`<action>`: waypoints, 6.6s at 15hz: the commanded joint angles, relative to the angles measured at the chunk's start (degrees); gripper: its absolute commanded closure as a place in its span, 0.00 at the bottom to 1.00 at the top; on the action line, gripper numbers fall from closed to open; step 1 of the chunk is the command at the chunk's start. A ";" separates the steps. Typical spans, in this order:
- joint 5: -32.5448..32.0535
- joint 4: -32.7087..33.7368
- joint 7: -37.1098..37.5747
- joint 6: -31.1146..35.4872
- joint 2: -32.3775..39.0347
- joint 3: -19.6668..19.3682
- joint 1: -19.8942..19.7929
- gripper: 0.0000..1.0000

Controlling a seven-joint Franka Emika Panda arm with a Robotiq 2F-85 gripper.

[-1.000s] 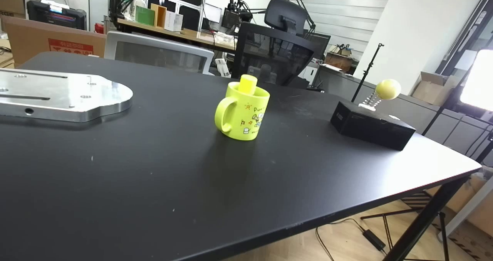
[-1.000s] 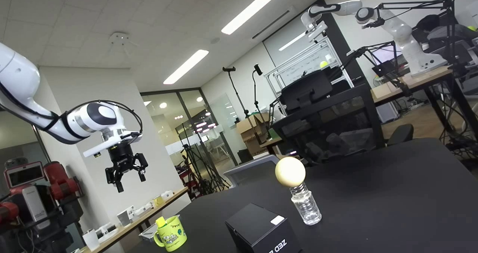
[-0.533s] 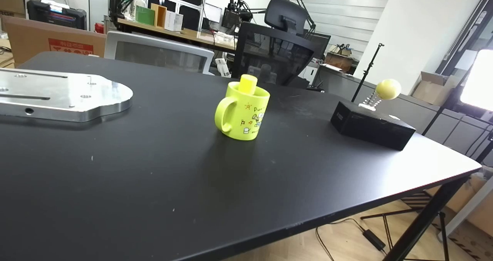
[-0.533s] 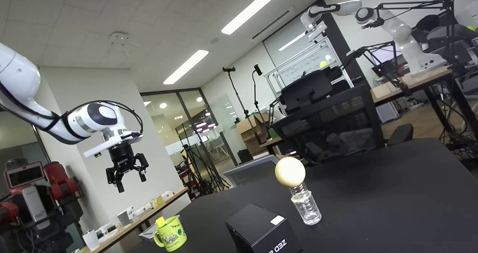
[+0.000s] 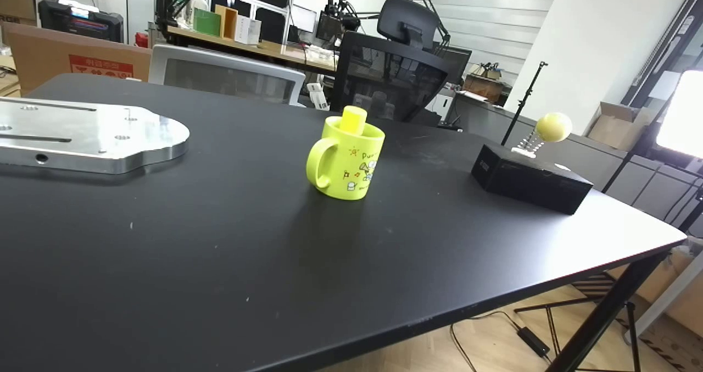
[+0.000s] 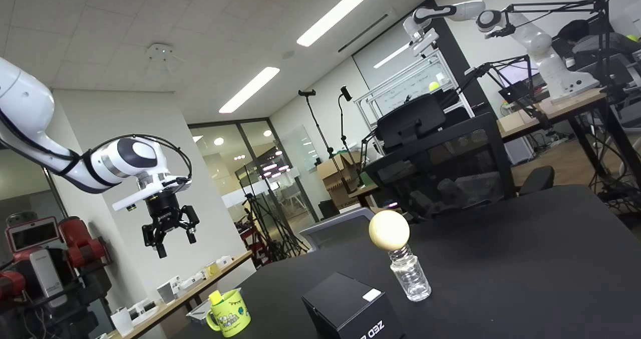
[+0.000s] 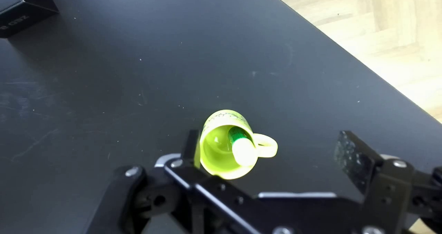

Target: Remove the glue stick from the yellow cup and put it on the black box

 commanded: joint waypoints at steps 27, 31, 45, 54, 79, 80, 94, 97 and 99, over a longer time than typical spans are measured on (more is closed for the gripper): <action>-9.70 11.88 1.59 12.57 23.41 -3.46 6.48 0.00; -9.14 12.61 1.56 12.66 24.90 -3.41 6.36 0.40; -7.54 15.07 -1.23 1.37 18.58 -2.64 4.77 0.91; -8.76 11.91 -3.35 1.05 10.61 -5.90 -0.57 0.91; -1.70 0.82 -4.11 7.34 6.83 -12.02 -14.35 0.66; -1.63 0.81 -4.11 7.35 6.83 -12.02 -14.36 0.91; 0.02 -5.67 -1.16 14.43 4.72 -16.79 -18.69 0.91; -0.04 -7.70 -0.45 17.51 4.73 -17.35 -18.78 0.91; 0.18 -8.65 -0.39 18.86 4.85 -17.44 -18.83 0.91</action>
